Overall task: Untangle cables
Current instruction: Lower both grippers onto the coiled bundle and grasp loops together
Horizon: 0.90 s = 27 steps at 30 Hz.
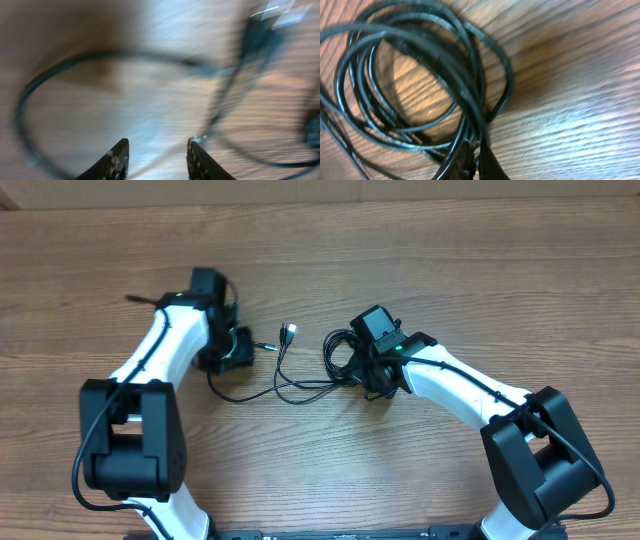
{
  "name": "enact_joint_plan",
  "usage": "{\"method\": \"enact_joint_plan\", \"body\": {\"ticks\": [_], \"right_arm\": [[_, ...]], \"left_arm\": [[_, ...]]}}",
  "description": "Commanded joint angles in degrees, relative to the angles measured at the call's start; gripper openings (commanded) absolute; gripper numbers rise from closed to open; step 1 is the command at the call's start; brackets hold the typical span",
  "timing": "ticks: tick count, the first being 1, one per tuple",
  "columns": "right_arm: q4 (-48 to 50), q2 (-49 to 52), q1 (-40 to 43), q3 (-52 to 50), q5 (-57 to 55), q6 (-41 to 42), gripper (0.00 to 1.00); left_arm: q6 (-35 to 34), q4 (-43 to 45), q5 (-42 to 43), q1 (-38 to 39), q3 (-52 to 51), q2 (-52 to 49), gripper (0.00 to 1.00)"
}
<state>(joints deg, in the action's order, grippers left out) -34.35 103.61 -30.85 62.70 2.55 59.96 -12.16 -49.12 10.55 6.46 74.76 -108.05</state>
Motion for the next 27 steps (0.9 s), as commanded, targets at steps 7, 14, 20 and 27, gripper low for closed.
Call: {"method": "enact_joint_plan", "body": {"ticks": [7,14,20,27], "right_arm": [[0.02,-0.85,2.97,-0.13,-3.48,-0.28,0.10],[0.70,-0.85,2.97,-0.13,-3.93,-0.26,0.22],[2.51,-0.85,2.97,-0.13,-3.78,-4.07,0.36],[8.11,-0.85,2.95,-0.13,0.85,-10.99,0.44]], "left_arm": [[-4.59,7.69,2.62,12.35,2.51,-0.66,0.28],[-10.54,15.47,0.92,16.11,2.49,-5.53,0.33],[-10.23,22.75,8.37,16.11,2.49,-11.34,0.31],[-3.39,25.51,13.05,16.06,2.49,-13.57,0.30]]}}
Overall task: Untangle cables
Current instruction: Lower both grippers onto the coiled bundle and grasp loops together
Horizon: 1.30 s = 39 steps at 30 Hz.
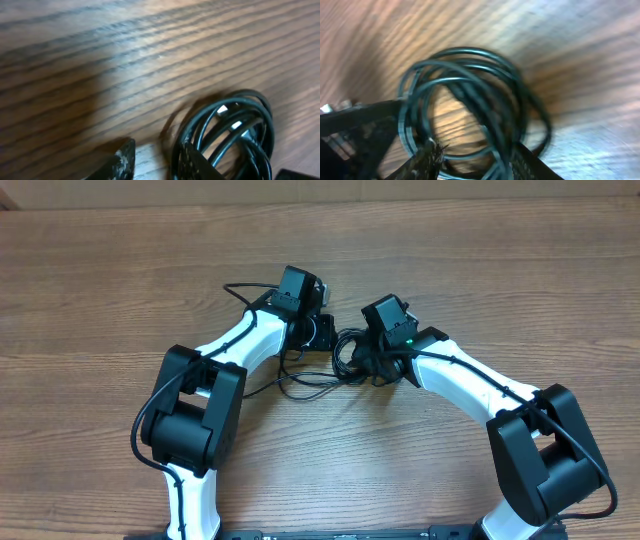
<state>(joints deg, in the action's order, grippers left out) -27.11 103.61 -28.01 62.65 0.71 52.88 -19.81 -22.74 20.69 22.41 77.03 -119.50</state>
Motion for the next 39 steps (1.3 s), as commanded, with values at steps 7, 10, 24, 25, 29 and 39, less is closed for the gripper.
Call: {"method": "enact_joint_plan", "body": {"ticks": [7,10,24,25,29,39], "right_arm": [[0.09,-0.85,0.13,-0.09,0.76,-3.96,0.36],[-0.20,-0.85,0.13,-0.09,-1.75,-4.17,0.35],[0.70,-0.85,4.33,-0.02,9.20,-17.92,0.35],[0.72,-0.85,5.35,0.00,12.39,-19.02,0.35],[-1.42,-0.85,8.70,0.00,16.81,-19.87,0.35],[-6.01,-0.85,8.68,-0.46,14.99,-23.21,0.34]], "left_arm": [[5.25,-1.46,4.31,0.07,0.24,-2.10,0.29],[6.93,-2.60,8.70,-0.24,0.55,-1.95,0.26],[14.25,-13.46,16.83,-2.19,7.23,-1.33,0.29],[14.25,-13.46,16.85,-2.01,7.23,-1.33,0.29],[12.41,-13.40,16.33,-1.09,7.21,-1.33,0.31],[7.37,-9.66,4.22,3.58,6.10,-2.47,0.30]]}}
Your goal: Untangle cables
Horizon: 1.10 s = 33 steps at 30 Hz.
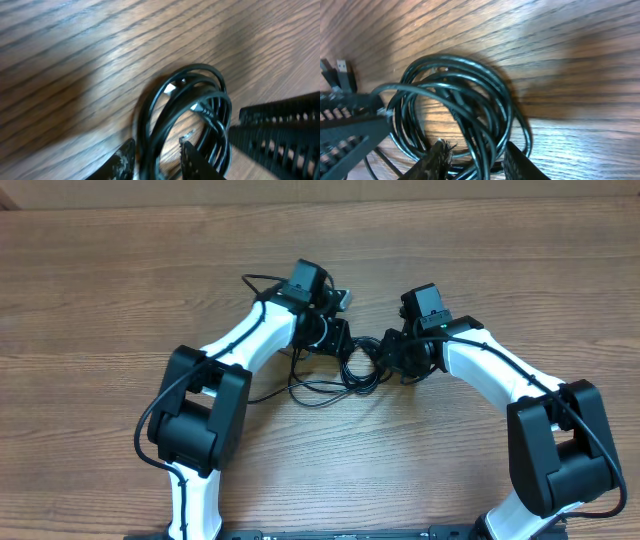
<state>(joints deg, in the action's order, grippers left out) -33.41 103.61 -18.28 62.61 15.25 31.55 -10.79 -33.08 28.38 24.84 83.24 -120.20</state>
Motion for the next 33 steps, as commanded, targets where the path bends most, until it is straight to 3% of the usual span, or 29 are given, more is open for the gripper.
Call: {"method": "enact_joint_plan", "body": {"ticks": [1,13,16,19,28,33], "right_arm": [[0.31,-0.85,-1.40,-0.42,0.22,-1.88,0.34],[1.46,-0.85,-3.10,-0.81,-3.85,-5.14,0.26],[3.23,-0.85,-3.10,-2.08,-3.85,-5.11,0.25],[5.44,-0.85,-3.10,-3.54,-3.78,-5.11,0.25],[6.19,-0.85,-3.10,-3.74,-3.67,-8.55,0.17],[6.73,-0.83,-3.15,-4.00,-3.65,-9.57,0.13]], "left_arm": [[-1.66,0.98,-3.54,1.40,-0.11,-1.95,0.29],[-1.70,1.66,-5.49,1.44,-0.46,-2.32,0.20],[-1.68,1.68,-5.46,1.46,-0.50,-2.32,0.21],[-1.68,1.68,-5.46,1.44,-0.50,-2.32,0.30],[-1.64,1.92,-4.76,1.44,-0.50,-2.32,0.21],[-1.62,2.08,-4.59,1.44,-0.50,-2.32,0.21]]}}
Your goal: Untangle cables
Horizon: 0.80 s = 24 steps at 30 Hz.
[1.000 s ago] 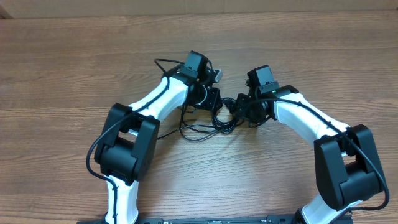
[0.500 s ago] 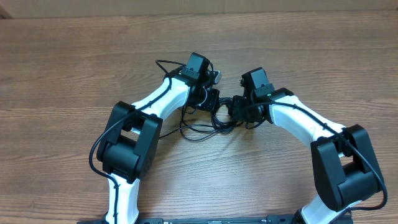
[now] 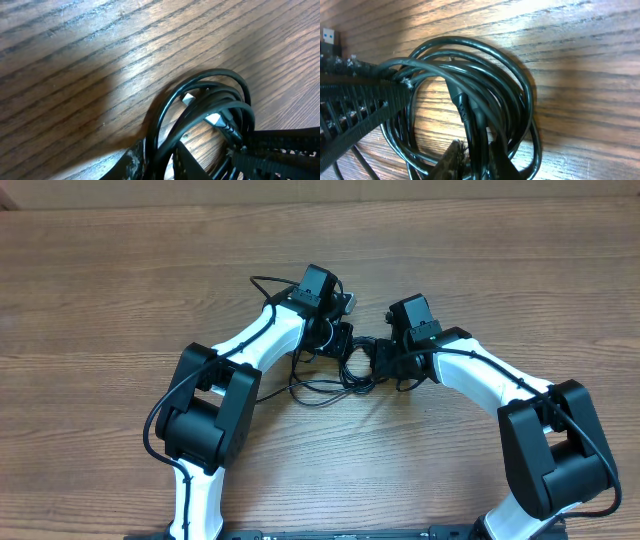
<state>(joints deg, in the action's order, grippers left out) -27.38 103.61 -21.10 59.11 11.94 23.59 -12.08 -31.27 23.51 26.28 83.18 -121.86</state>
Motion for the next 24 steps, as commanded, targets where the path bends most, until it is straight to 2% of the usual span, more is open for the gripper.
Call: {"method": "enact_joint_plan", "body": {"ticks": [1,8,15,22,24], "right_arm": [[1.16,-0.83,-0.33,-0.83,-0.35,-1.62,0.12],[3.28,-0.83,-0.33,-3.54,-0.35,-4.81,0.12],[3.13,-0.83,-0.48,-5.07,-0.15,-6.05,0.13],[3.10,-0.85,-0.48,-4.83,3.21,-6.51,0.12],[3.15,-0.85,-0.48,-4.83,5.60,-10.16,0.12]], "left_arm": [[-0.35,0.24,0.28,0.02,-0.44,-0.66,0.22],[-0.37,0.22,0.31,0.02,-0.44,-0.66,0.27],[-0.39,0.31,0.52,0.00,-0.42,-0.66,0.22],[-0.39,0.44,0.55,0.02,-0.42,-0.66,0.30],[-0.39,0.61,0.50,0.00,-0.42,-0.66,0.31]]}}
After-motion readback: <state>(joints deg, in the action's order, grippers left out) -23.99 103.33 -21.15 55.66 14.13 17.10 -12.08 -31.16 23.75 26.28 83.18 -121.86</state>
